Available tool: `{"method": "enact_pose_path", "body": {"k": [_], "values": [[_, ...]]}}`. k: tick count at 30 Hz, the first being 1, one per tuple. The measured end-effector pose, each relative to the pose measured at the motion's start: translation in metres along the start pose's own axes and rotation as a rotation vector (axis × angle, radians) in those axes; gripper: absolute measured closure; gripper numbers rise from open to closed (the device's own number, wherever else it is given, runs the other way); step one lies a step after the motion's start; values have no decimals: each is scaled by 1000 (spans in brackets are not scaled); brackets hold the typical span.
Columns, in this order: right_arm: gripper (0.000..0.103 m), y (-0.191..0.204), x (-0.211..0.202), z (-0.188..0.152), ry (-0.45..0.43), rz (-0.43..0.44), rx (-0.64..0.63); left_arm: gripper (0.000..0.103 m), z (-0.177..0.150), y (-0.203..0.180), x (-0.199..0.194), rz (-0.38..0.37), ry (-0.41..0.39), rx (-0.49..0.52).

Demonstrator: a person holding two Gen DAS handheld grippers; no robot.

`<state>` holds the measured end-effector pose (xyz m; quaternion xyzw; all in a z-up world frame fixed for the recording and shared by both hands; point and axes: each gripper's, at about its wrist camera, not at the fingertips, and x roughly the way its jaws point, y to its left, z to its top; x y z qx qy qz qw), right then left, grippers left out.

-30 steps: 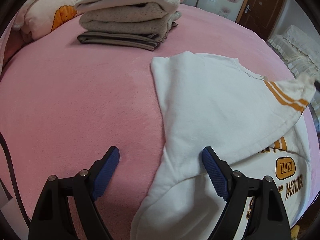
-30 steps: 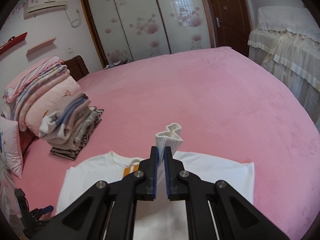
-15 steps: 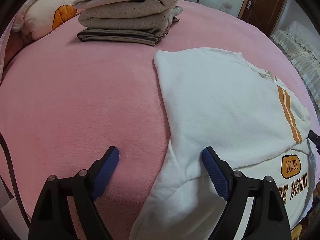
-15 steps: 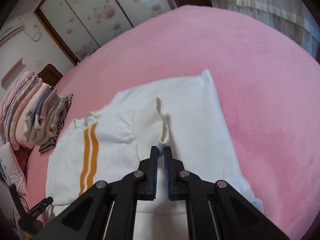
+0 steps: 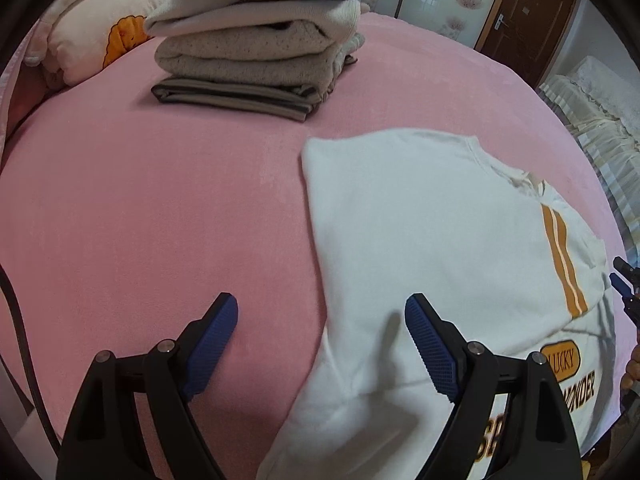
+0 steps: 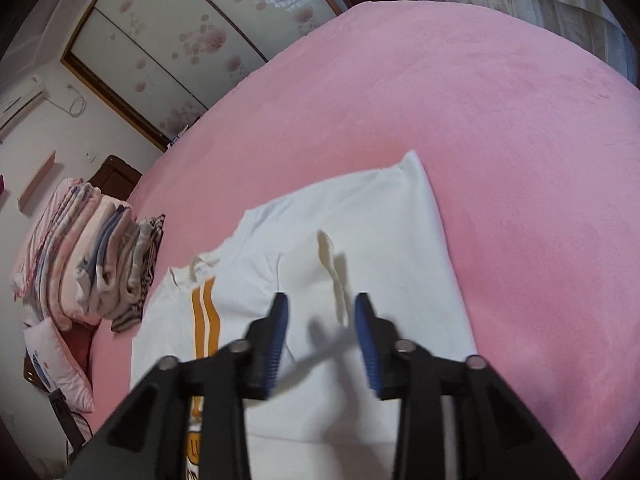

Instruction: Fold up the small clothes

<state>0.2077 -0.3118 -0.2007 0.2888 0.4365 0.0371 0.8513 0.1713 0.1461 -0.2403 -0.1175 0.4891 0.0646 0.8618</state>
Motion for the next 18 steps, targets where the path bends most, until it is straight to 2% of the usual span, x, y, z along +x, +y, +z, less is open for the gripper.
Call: {"method": "enact_pose_path", "body": {"k": [7,10,13,16,18], "values": [[63,19,38,25,95,-39,-144,18,49,-5,37,6,26,21],[63,25,54,28,146,-80,-213,18,65,-3,60,24,62,3],[64,24,63,25,194,-91,-253,18,75,0,75,11,85,-25],[87,25,59,20,190,-118,-310,20,83,-2,81,-14,91,-31],[92,26,52,17,165,-158,-350,48,88,-6,83,-33,92,-14]]}}
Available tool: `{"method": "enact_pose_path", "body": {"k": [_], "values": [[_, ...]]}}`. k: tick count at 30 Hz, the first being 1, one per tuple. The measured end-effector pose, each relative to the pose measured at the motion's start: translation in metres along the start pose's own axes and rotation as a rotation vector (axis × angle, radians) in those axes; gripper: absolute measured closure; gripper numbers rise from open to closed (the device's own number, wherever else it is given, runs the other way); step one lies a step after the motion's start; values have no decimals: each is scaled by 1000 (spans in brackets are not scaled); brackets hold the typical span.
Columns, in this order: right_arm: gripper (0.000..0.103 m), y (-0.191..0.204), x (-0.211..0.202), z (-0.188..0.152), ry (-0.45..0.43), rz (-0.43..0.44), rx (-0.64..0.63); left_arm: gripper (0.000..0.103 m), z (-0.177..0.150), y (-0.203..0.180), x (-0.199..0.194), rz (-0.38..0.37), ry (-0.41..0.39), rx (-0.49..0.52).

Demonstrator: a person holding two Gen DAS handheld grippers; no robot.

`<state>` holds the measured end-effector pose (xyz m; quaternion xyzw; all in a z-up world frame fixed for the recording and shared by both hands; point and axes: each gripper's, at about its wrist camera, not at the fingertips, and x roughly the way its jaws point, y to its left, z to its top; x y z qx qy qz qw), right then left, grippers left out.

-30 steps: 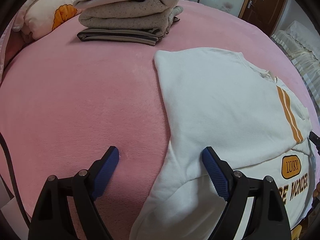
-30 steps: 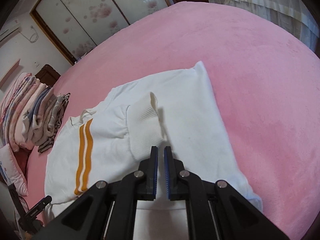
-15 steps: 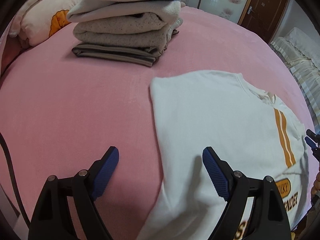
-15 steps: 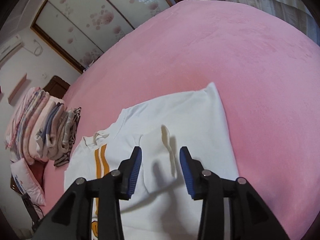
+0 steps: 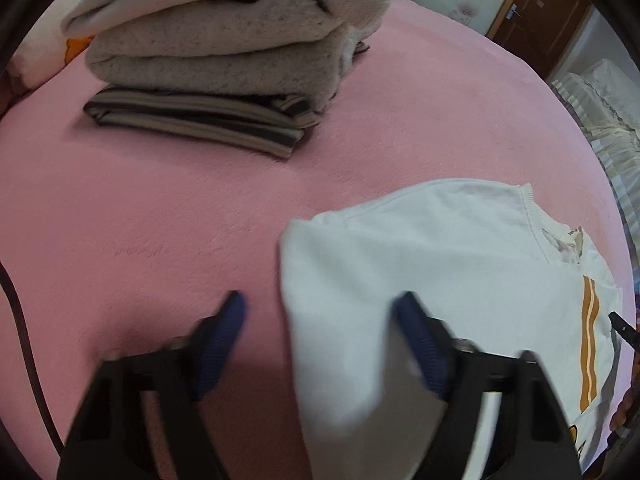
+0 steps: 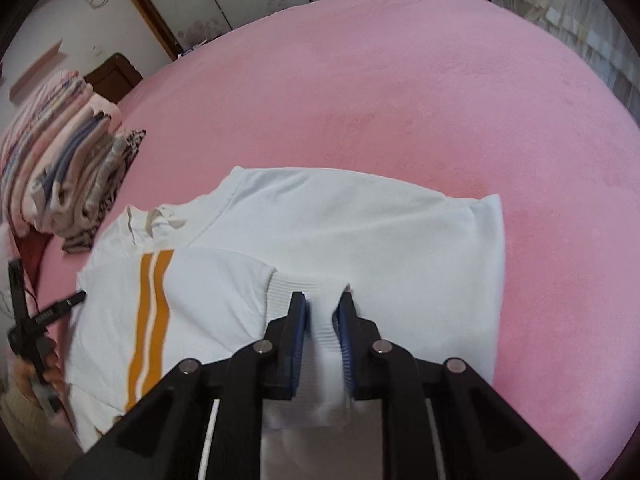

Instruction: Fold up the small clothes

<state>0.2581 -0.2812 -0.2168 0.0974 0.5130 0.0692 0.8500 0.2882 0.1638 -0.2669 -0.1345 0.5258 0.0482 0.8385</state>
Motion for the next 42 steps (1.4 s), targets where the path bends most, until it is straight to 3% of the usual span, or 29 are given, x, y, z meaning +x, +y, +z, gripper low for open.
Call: {"method": "enact_pose_path", "body": {"k": [1,4,8,12,14,16,19,25,31,35,39,42], "values": [[94,3,-4,-1,-18,-31,-21,72,3,-4,0,-16,4,14],[95,10,-17,-4,-73,-105,-60,95,9,-17,-5,44,-26,64],[95,10,-19,-7,-102,-211,-62,97,9,-33,-7,119,-82,134],[95,11,0,-14,-45,-256,-88,96,5,-44,3,187,-92,198],[92,14,-2,-14,-52,-269,-99,92,6,-51,4,219,-99,227],[87,16,-9,-12,-68,-269,-85,79,1,-60,2,261,-105,253],[69,13,-31,-17,-106,-280,-56,40,-6,-59,-11,293,-112,284],[68,25,-74,-56,-132,-203,-47,38,-46,-59,-61,261,-159,291],[68,50,-86,-119,-64,-151,-98,36,-133,-62,-112,163,-141,284],[68,57,-87,-159,-4,-135,-121,34,-196,-66,-127,121,-85,356],[67,60,-91,-204,60,-157,-181,32,-240,-66,-114,173,37,472],[64,59,-101,-231,89,-172,-222,22,-256,-61,-111,228,66,507]]}}
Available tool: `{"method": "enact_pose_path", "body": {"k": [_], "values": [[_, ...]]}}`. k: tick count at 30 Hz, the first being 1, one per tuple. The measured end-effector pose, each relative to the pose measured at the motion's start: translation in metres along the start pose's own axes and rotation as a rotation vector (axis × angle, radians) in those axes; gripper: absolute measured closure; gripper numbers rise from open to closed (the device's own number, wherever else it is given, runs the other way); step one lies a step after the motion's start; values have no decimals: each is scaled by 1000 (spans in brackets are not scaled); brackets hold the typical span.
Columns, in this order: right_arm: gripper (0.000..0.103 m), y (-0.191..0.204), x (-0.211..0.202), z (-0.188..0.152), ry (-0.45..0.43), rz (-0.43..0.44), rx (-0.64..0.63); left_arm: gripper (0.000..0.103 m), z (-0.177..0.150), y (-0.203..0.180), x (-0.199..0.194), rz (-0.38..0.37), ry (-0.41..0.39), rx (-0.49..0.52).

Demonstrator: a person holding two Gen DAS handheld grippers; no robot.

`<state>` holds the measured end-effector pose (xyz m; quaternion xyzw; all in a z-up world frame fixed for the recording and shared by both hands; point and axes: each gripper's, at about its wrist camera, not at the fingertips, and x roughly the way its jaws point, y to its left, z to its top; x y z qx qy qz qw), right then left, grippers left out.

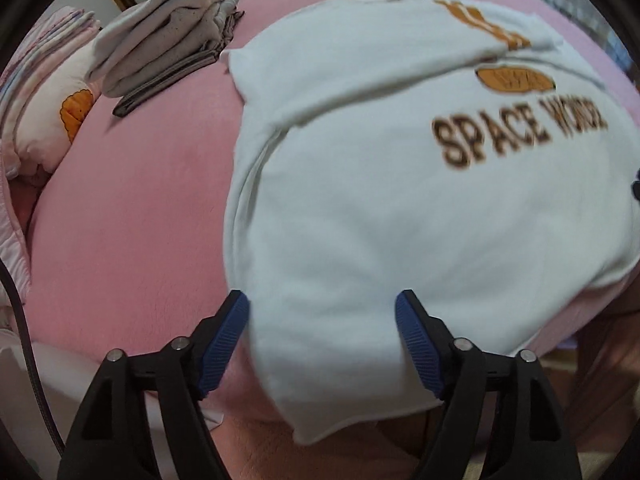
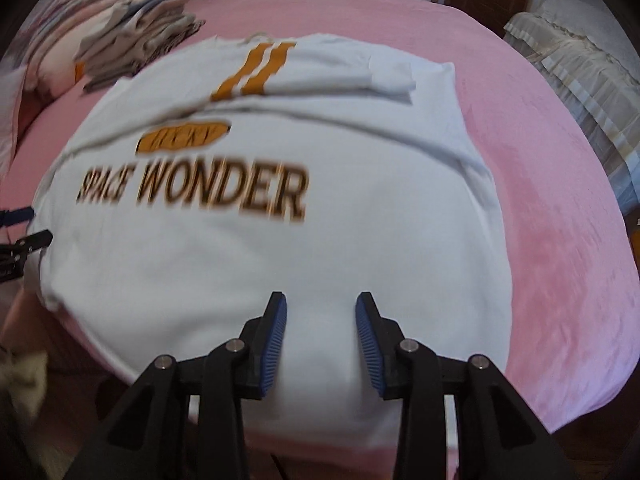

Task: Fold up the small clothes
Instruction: 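Move both tools to the sweatshirt hem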

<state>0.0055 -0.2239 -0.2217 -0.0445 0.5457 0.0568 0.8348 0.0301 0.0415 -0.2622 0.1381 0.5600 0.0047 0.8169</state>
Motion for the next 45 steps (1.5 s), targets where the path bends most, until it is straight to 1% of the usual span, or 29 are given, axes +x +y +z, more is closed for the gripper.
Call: {"method": "enact_pose_path", "body": {"k": [1,5,9,13,19,22,24,26,29,32,34,36,38,40,43,45], "values": [[63,-1,-2,-7,9,-2,-7,19,-4,0,-1,19,4,-4],[62,-8,-12,-32,29,10,-8,19,-18,11,-5,4,18,-64],[62,-25,-28,-47,-11,20,24,19,-32,18,-10,-4,18,-114],[62,-48,-40,-53,-40,22,77,19,-45,30,-10,-21,27,-176],[62,-83,-48,-57,-73,37,174,19,-62,59,-9,-97,36,-330],[62,-96,-45,-61,-71,46,213,19,-69,74,-4,-153,38,-398],[62,-102,-42,-63,-67,59,220,19,-73,80,-1,-186,37,-424],[62,-108,-36,-65,-56,87,241,19,-75,92,7,-218,37,-438],[62,-113,-27,-67,-39,124,264,19,-85,93,14,-256,45,-452],[62,-117,-19,-68,-26,140,283,19,-90,97,23,-285,48,-468],[62,-119,-16,-67,-20,152,294,22,-99,100,29,-306,49,-475],[62,-118,-14,-67,-16,155,292,24,-101,100,31,-326,43,-467],[62,-117,-12,-66,-11,159,285,30,-99,92,32,-336,33,-452],[62,-117,-11,-65,-10,163,282,34,-98,87,30,-348,21,-425],[62,-116,-9,-65,-9,177,287,34,-96,82,31,-348,12,-393],[65,-117,-7,-66,-6,193,294,34,-96,82,32,-347,12,-393]]}}
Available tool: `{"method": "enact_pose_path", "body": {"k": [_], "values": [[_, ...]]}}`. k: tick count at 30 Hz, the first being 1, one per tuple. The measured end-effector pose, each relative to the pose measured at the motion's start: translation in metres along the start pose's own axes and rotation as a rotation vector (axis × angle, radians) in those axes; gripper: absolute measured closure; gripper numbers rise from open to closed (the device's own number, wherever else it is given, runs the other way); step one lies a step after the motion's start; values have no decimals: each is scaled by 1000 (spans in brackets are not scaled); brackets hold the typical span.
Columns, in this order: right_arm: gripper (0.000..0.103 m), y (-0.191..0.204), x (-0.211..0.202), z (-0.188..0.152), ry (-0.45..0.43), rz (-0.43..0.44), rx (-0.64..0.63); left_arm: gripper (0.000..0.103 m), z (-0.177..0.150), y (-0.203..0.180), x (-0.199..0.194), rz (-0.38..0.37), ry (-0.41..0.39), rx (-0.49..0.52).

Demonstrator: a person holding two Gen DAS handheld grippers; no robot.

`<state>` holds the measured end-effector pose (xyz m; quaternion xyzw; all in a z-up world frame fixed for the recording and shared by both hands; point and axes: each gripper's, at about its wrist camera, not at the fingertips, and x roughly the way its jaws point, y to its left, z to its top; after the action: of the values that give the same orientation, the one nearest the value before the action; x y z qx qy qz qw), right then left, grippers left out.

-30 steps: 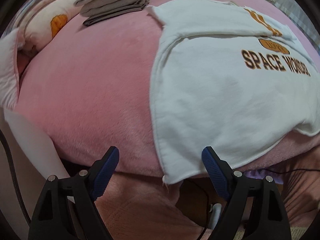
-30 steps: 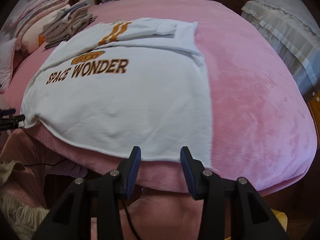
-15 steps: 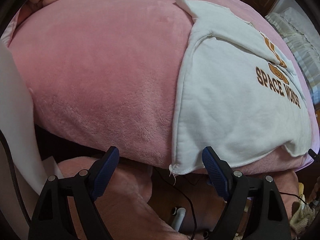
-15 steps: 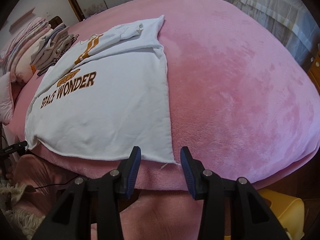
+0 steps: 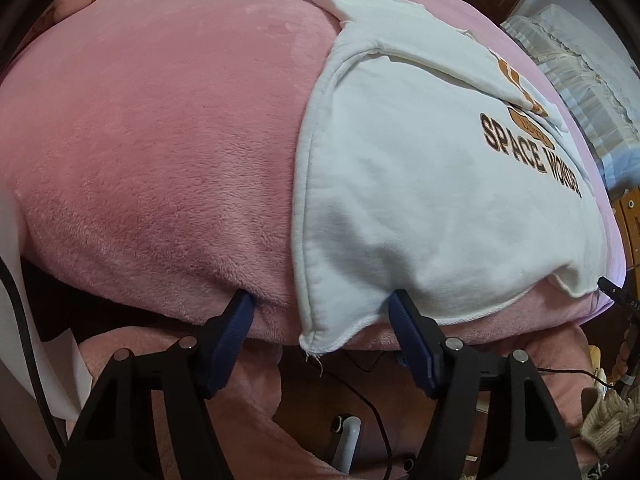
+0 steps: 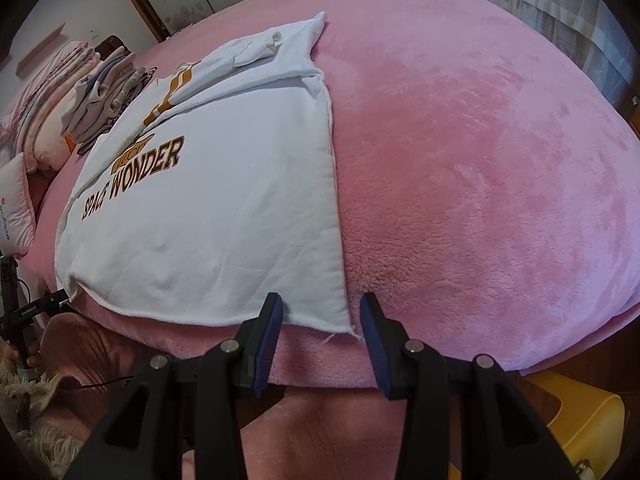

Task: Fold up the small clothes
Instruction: 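Move both tools to the sweatshirt hem, then grasp the hem with the right tool while the left tool grasps it too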

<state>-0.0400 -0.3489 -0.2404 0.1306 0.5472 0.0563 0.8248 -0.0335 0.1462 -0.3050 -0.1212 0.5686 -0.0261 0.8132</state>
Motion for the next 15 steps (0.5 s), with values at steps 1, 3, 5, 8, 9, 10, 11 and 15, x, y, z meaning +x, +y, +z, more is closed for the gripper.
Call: {"method": "enact_pose_path", "body": {"k": [1,3,5,8,9,10,11,15], "values": [[68,-1,2,0,6,12,7,34,-1,2,-1,-3,-2,-6],[72,-1,4,-1,13,28,16,45,0,3,-2,-5,-8,-15],[74,0,5,-1,17,28,12,60,3,6,-6,-16,-13,-23],[76,1,3,0,17,28,2,81,4,4,-12,-72,-6,-29],[76,2,3,0,18,31,0,81,4,3,-12,-66,-7,-25],[77,1,3,0,18,32,1,81,3,5,-13,-62,-5,-20],[77,1,3,0,19,33,2,81,3,5,-13,-61,-4,-21],[77,1,2,0,19,23,3,75,7,1,-5,-59,11,-42]]}}
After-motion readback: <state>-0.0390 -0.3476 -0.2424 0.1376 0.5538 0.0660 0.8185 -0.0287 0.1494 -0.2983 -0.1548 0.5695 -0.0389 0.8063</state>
